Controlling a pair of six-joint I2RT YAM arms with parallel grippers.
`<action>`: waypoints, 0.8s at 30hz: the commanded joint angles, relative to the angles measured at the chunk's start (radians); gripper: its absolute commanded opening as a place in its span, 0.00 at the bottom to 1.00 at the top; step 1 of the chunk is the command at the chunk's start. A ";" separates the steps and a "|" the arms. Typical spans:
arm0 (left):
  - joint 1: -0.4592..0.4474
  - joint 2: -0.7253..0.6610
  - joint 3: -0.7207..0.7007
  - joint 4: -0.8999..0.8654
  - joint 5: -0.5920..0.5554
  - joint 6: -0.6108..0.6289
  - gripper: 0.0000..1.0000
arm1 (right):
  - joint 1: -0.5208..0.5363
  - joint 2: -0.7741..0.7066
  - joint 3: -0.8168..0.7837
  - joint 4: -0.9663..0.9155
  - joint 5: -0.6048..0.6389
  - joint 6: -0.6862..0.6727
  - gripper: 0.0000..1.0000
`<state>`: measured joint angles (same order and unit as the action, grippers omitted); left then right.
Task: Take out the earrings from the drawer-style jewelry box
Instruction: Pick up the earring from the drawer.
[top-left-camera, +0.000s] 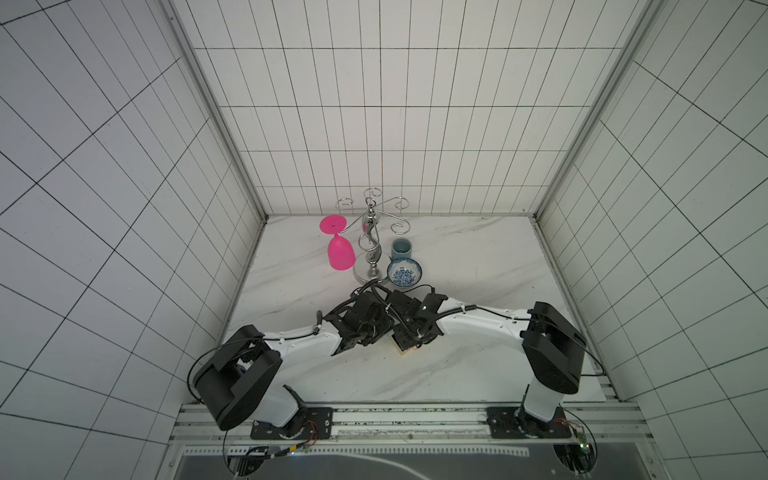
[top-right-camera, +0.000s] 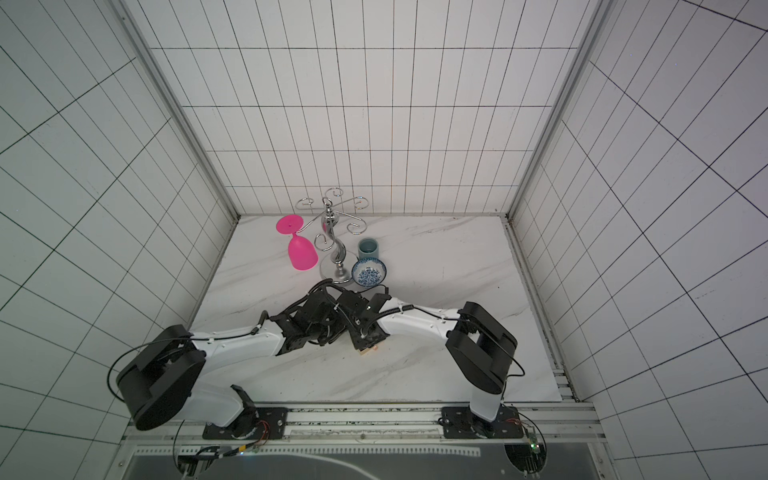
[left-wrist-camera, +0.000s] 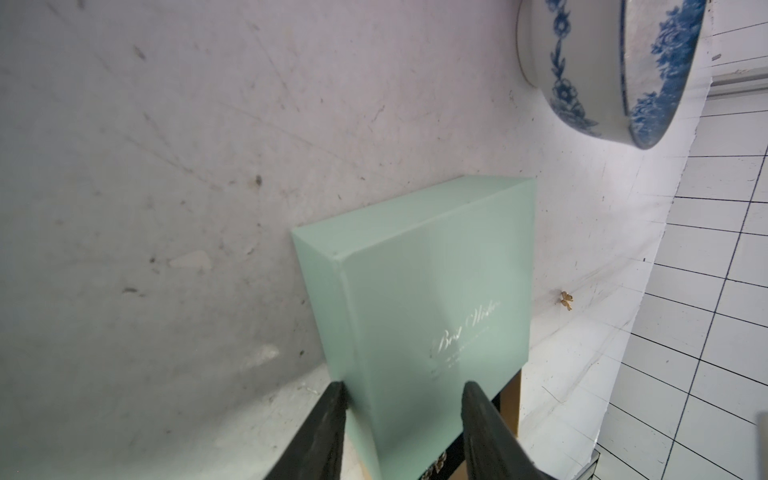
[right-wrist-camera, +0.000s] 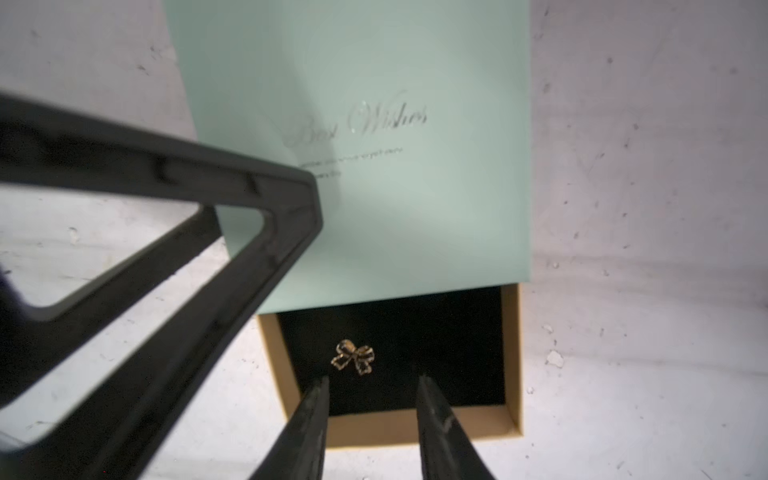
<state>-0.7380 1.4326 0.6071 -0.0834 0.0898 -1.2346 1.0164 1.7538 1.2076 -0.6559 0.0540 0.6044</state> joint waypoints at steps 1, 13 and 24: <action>-0.016 -0.021 -0.017 0.007 0.005 -0.035 0.45 | -0.016 -0.071 0.082 0.058 0.032 0.068 0.38; 0.058 -0.043 0.036 -0.079 -0.018 0.022 0.45 | -0.029 -0.139 -0.005 0.068 0.024 0.102 0.38; 0.102 0.024 0.059 -0.071 -0.012 0.084 0.45 | -0.024 -0.117 -0.034 0.096 -0.038 0.136 0.38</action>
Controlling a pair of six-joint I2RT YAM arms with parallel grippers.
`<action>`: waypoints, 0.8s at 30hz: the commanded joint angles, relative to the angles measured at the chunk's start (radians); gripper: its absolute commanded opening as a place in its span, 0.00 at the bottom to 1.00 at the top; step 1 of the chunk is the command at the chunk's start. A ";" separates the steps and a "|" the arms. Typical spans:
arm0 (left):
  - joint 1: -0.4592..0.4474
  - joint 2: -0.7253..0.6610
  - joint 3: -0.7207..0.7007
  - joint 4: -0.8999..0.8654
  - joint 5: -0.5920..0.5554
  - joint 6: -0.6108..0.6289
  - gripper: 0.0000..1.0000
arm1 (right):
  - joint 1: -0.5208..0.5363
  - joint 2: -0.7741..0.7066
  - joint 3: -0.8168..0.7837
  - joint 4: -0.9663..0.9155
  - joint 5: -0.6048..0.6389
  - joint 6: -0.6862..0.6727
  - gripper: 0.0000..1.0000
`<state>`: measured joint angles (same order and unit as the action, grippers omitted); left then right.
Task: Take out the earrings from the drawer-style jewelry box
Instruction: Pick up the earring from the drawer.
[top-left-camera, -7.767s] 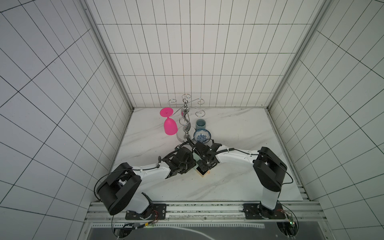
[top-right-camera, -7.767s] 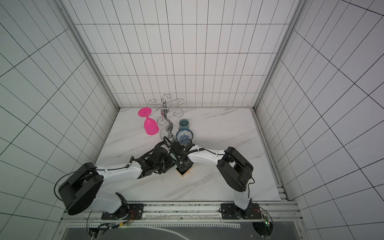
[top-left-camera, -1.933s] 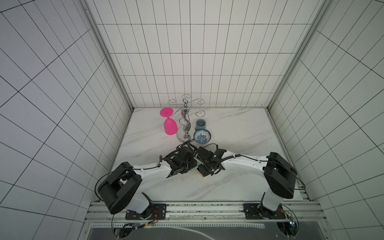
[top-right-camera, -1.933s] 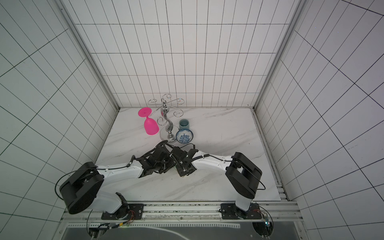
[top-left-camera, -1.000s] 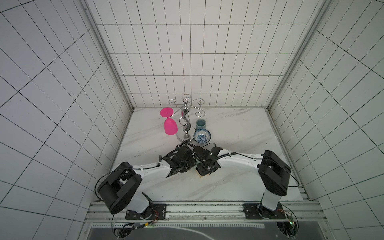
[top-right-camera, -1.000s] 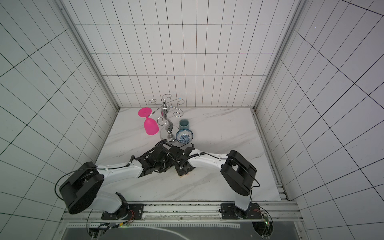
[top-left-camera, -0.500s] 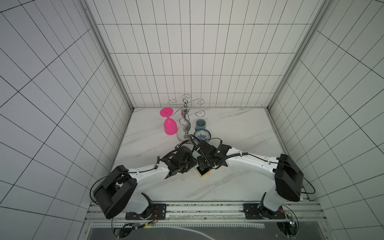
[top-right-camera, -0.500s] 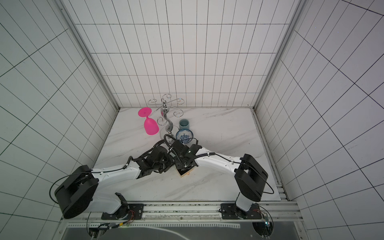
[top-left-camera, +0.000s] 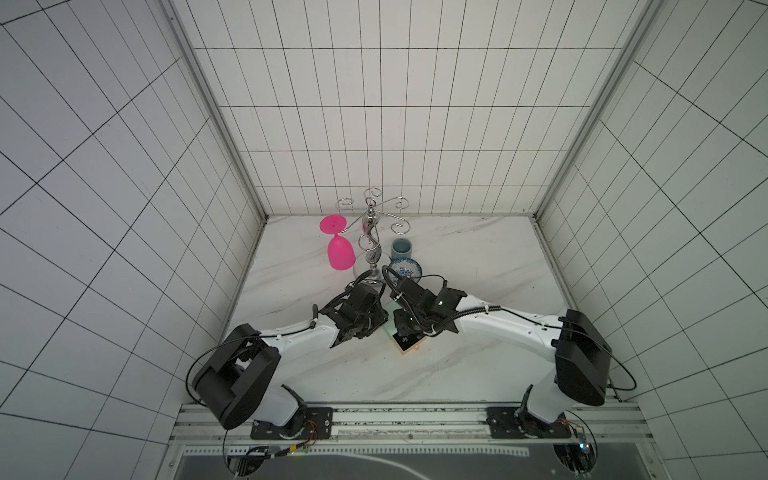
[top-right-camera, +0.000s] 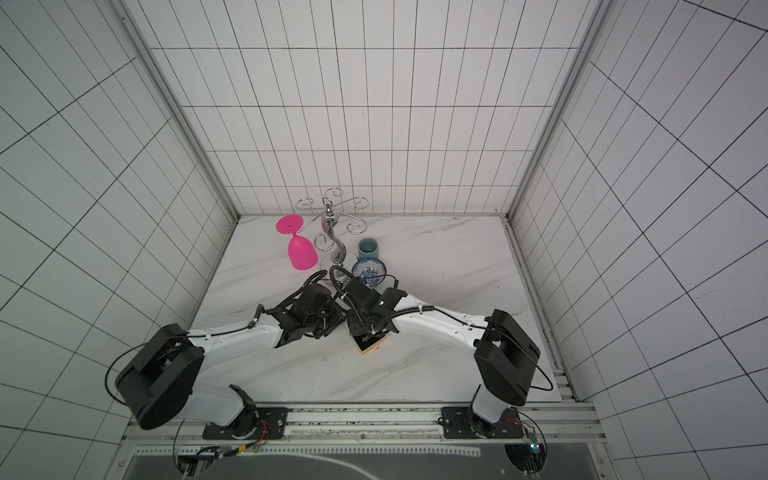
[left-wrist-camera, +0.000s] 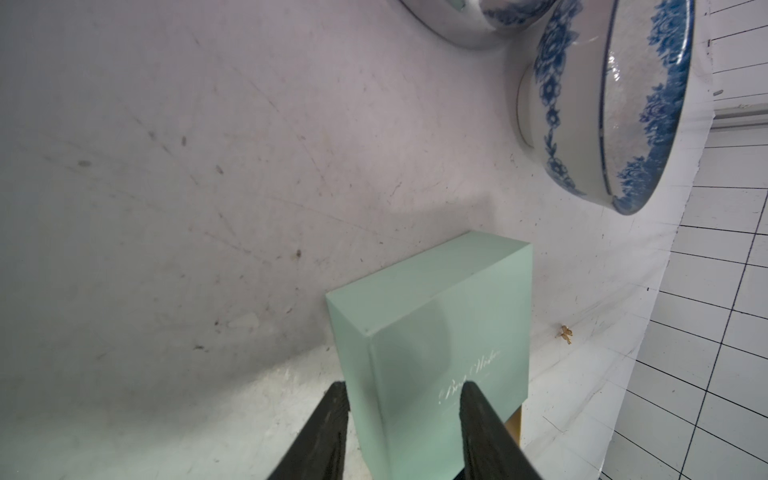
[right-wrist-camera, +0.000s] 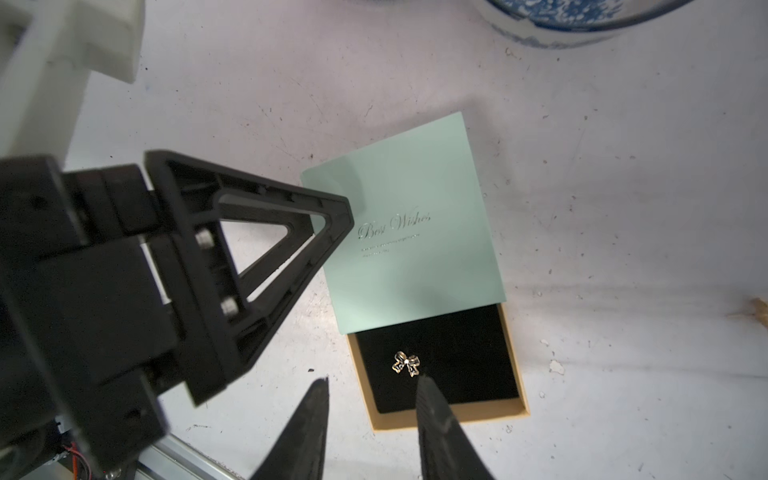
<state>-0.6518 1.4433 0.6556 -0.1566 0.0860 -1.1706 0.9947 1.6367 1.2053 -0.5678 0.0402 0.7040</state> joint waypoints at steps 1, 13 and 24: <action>0.020 0.018 0.010 0.007 -0.006 0.025 0.45 | -0.004 0.004 -0.035 0.010 -0.029 0.043 0.38; 0.023 0.027 -0.015 0.027 0.011 0.022 0.40 | 0.001 0.088 -0.049 0.006 -0.044 0.093 0.38; 0.006 -0.006 -0.047 0.042 0.006 -0.026 0.39 | 0.005 0.116 -0.053 -0.033 -0.020 0.105 0.37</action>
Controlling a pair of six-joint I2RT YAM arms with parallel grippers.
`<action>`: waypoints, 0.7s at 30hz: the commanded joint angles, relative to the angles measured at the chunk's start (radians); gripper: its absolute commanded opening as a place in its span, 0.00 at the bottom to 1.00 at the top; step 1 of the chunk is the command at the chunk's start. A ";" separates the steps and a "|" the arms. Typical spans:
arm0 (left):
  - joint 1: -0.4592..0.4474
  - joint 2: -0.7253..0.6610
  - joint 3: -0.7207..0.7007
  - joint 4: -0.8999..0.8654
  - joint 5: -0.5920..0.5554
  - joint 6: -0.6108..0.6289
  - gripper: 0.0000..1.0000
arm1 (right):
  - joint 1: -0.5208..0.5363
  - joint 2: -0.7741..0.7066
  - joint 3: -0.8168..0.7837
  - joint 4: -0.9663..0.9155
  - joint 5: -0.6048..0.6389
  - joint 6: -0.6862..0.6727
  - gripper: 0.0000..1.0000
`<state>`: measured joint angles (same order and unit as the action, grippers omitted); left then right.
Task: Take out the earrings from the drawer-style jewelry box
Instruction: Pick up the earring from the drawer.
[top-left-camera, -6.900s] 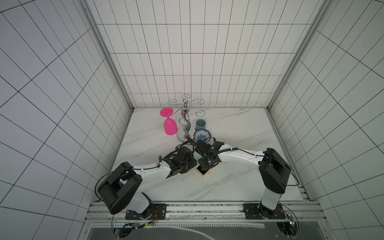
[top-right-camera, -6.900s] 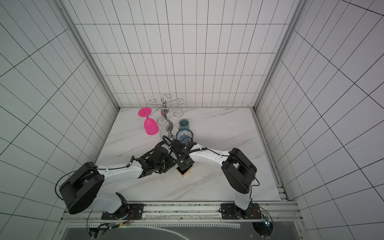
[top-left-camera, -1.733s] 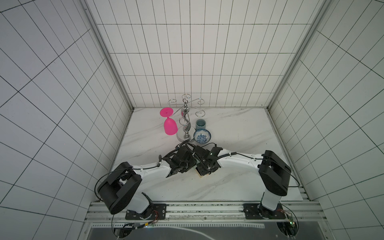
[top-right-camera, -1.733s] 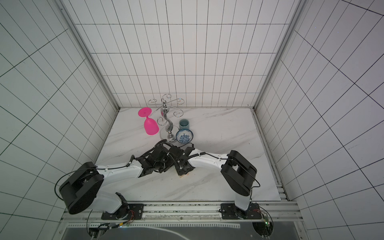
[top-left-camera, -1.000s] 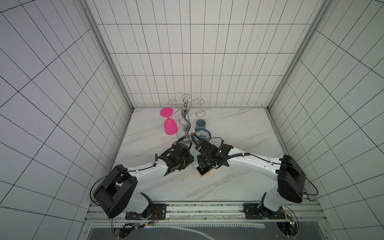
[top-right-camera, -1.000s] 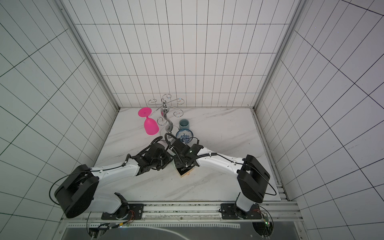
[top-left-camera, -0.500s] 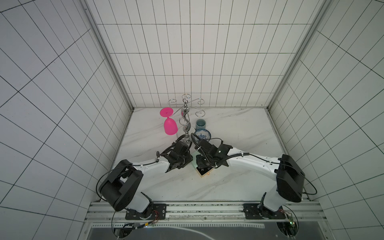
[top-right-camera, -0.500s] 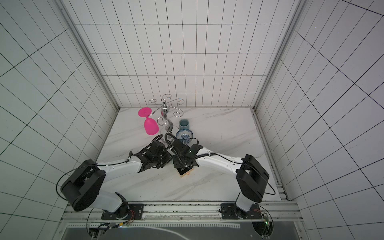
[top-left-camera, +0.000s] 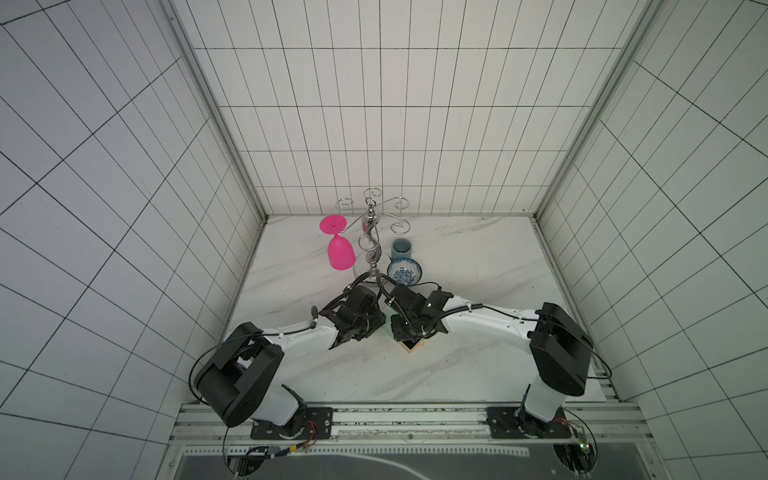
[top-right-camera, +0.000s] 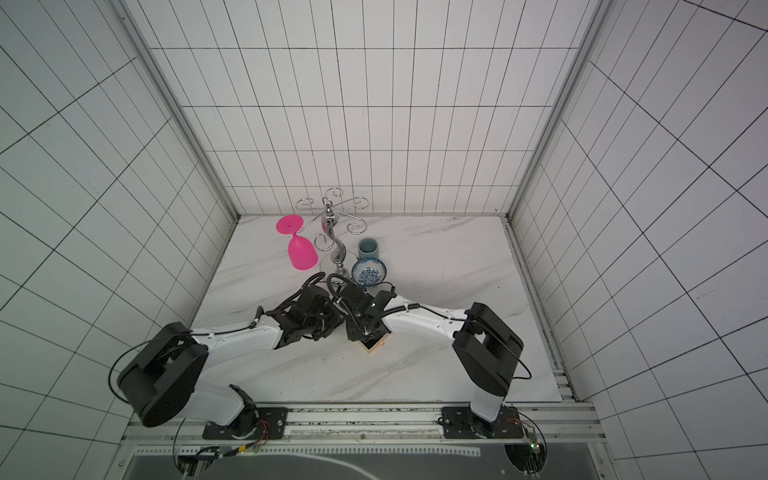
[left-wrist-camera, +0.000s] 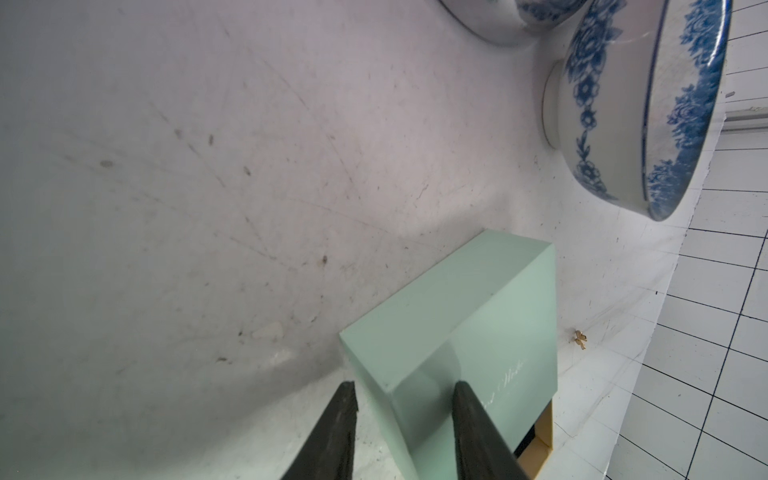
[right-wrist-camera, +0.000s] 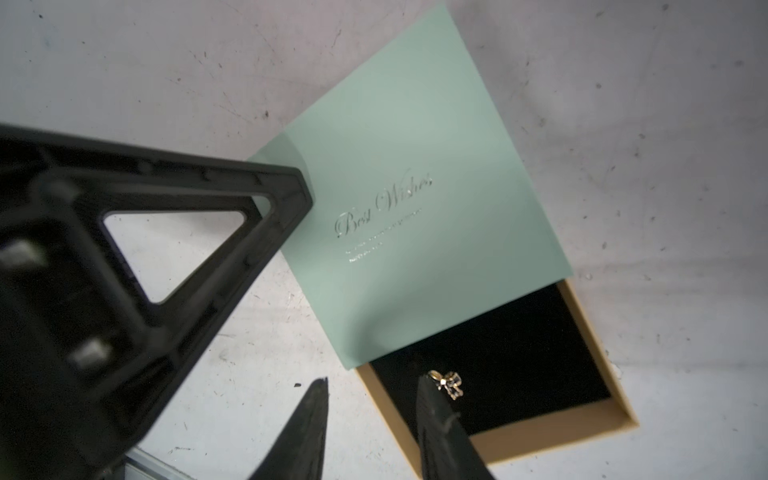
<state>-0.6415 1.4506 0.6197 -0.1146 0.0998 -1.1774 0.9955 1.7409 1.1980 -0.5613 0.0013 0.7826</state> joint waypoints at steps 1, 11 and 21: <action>-0.004 -0.010 -0.011 0.000 -0.008 -0.018 0.39 | 0.007 0.006 -0.046 -0.051 0.036 0.023 0.37; -0.006 0.007 0.001 0.004 -0.006 -0.012 0.38 | 0.012 -0.022 -0.056 -0.090 0.083 -0.029 0.38; -0.010 0.009 0.003 0.004 -0.008 -0.011 0.38 | 0.018 -0.014 -0.077 -0.074 0.058 -0.036 0.38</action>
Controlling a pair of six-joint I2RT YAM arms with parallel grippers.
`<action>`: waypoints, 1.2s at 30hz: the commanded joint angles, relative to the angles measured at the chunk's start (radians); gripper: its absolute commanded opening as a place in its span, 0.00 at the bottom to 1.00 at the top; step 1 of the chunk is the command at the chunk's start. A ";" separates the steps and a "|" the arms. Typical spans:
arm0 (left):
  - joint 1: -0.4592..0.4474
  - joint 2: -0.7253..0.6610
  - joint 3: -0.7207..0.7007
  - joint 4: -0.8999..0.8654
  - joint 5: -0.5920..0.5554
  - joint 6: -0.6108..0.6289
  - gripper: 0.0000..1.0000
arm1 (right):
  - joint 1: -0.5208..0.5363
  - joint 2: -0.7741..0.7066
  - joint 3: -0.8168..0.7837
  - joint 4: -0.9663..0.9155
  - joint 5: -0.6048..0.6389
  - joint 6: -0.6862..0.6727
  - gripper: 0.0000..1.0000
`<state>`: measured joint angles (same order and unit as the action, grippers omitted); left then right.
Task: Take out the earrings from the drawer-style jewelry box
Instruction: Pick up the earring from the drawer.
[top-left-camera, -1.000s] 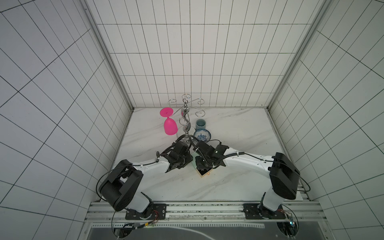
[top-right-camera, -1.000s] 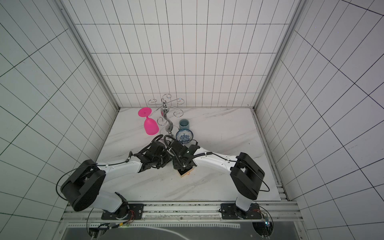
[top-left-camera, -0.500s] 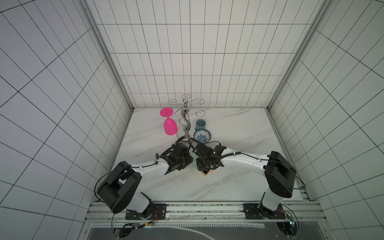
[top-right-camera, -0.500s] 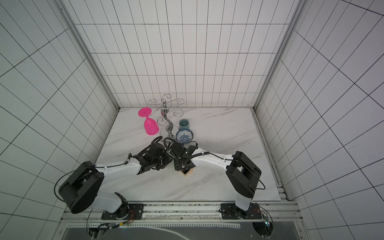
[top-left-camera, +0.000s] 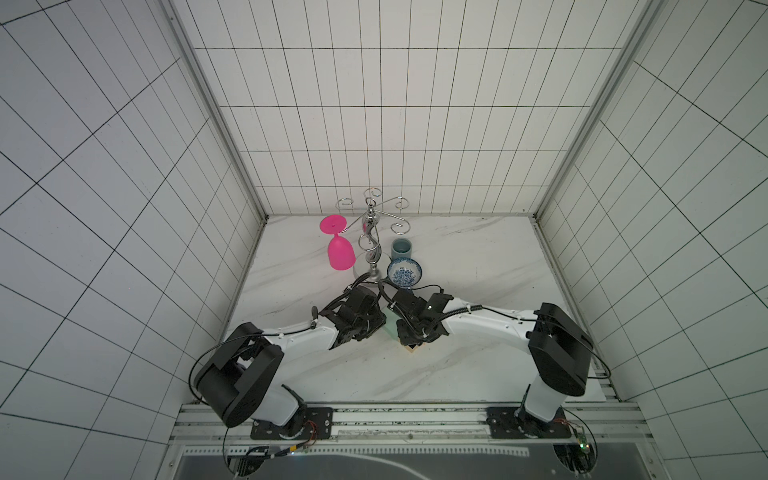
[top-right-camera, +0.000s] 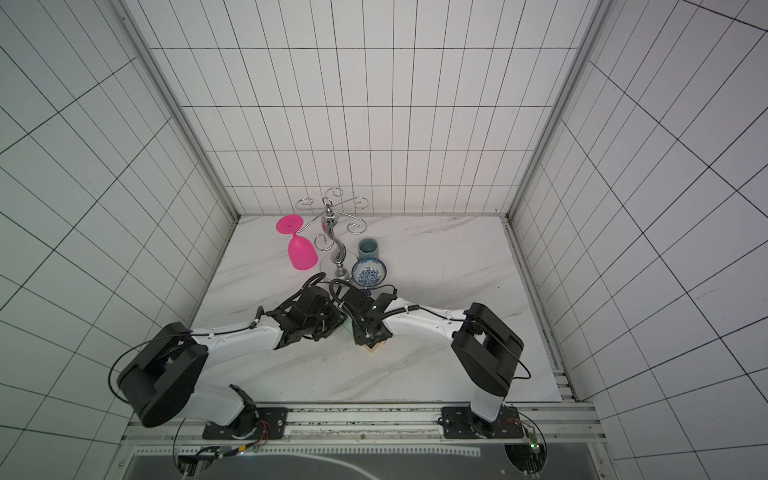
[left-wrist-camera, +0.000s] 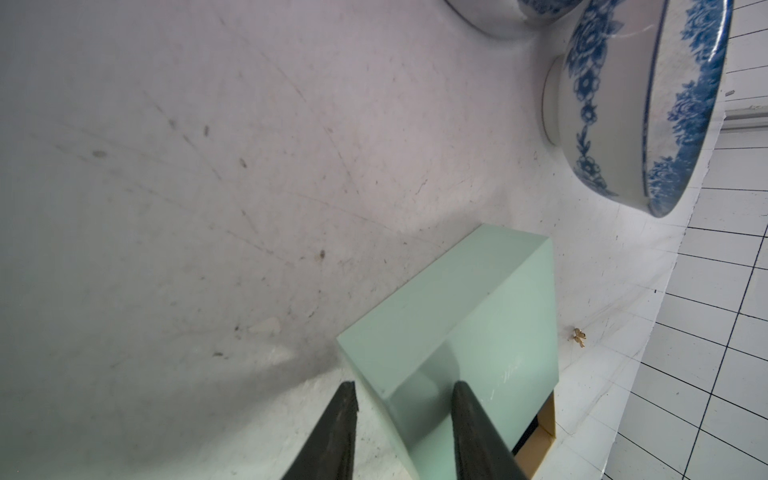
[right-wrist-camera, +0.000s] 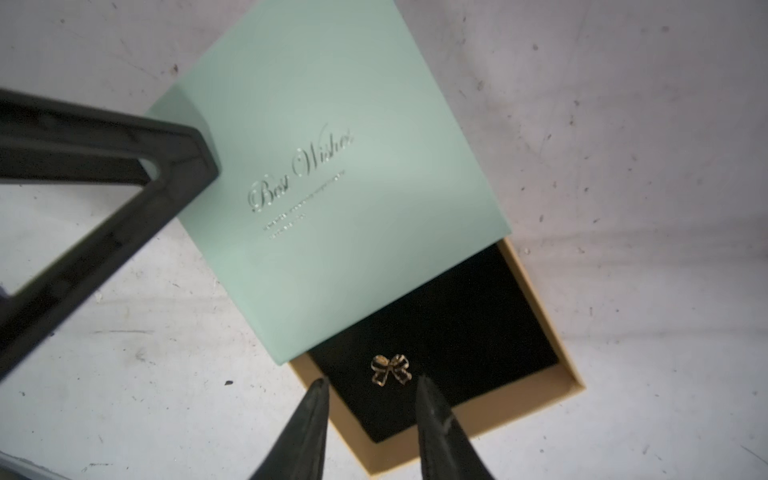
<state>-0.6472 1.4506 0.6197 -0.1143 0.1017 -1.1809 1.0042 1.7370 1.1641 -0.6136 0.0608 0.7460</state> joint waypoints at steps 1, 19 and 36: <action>-0.005 0.010 0.003 0.005 -0.009 -0.008 0.38 | 0.009 -0.009 -0.046 -0.023 0.003 0.000 0.38; -0.009 0.014 0.012 0.005 -0.008 -0.003 0.38 | 0.011 0.036 -0.047 -0.024 0.015 -0.029 0.33; -0.008 0.015 0.014 0.005 -0.009 -0.001 0.38 | -0.010 0.069 -0.033 -0.020 0.048 -0.055 0.30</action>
<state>-0.6518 1.4544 0.6205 -0.1085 0.1017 -1.1805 1.0061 1.7794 1.1450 -0.6109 0.0772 0.7010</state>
